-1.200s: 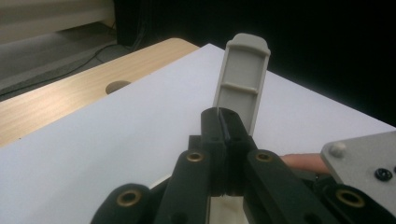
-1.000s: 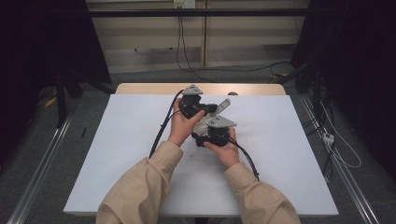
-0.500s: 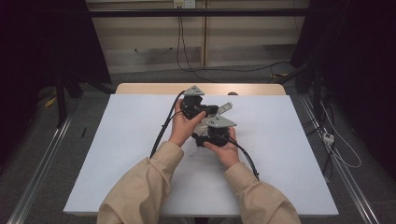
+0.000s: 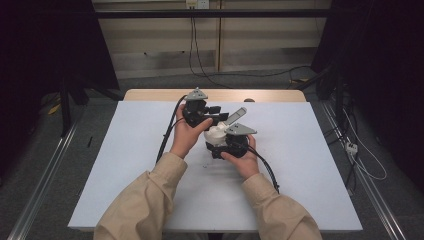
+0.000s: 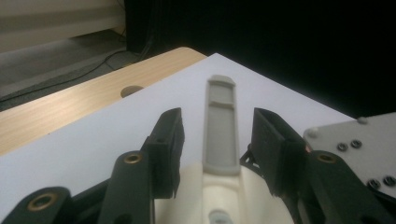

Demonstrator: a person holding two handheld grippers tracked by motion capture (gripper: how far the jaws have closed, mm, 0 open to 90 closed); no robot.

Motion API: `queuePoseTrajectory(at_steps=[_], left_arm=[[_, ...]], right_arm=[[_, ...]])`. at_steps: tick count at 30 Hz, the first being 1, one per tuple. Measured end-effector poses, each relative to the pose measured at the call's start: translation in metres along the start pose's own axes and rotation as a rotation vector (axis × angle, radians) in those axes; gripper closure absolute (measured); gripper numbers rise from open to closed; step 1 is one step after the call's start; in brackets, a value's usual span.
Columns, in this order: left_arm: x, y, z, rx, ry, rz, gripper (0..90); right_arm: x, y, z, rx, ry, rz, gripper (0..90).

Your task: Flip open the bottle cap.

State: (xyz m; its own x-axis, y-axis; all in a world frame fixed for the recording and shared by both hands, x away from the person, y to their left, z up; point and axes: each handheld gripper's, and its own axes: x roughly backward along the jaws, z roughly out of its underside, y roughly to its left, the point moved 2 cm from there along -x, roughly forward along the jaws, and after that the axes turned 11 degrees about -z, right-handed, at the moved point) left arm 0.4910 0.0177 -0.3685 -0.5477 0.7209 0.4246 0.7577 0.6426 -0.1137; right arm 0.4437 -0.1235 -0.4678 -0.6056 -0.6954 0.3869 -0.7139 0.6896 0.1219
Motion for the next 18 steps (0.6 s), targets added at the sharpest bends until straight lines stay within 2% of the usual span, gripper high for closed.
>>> queuePoseTrajectory(at_steps=[4,12,13,16,18], left_arm=[[0.011,0.002,0.007,0.0,0.007,-0.016,40.8],[0.03,0.005,0.02,-0.013,0.01,-0.055,26.4],[0.033,0.006,0.021,-0.025,0.011,-0.058,25.2],[0.04,0.007,0.027,-0.023,0.01,-0.064,21.1],[0.044,0.009,0.032,-0.03,0.019,-0.07,20.2]], right_arm=[[0.005,0.002,-0.001,0.006,-0.002,-0.008,3.7],[0.018,0.006,0.003,0.013,0.031,-0.044,4.2],[0.02,0.007,0.004,0.015,0.036,-0.047,4.6],[0.028,0.009,0.005,0.035,0.046,-0.061,5.1],[0.033,0.01,0.006,0.029,0.049,-0.068,4.9]])
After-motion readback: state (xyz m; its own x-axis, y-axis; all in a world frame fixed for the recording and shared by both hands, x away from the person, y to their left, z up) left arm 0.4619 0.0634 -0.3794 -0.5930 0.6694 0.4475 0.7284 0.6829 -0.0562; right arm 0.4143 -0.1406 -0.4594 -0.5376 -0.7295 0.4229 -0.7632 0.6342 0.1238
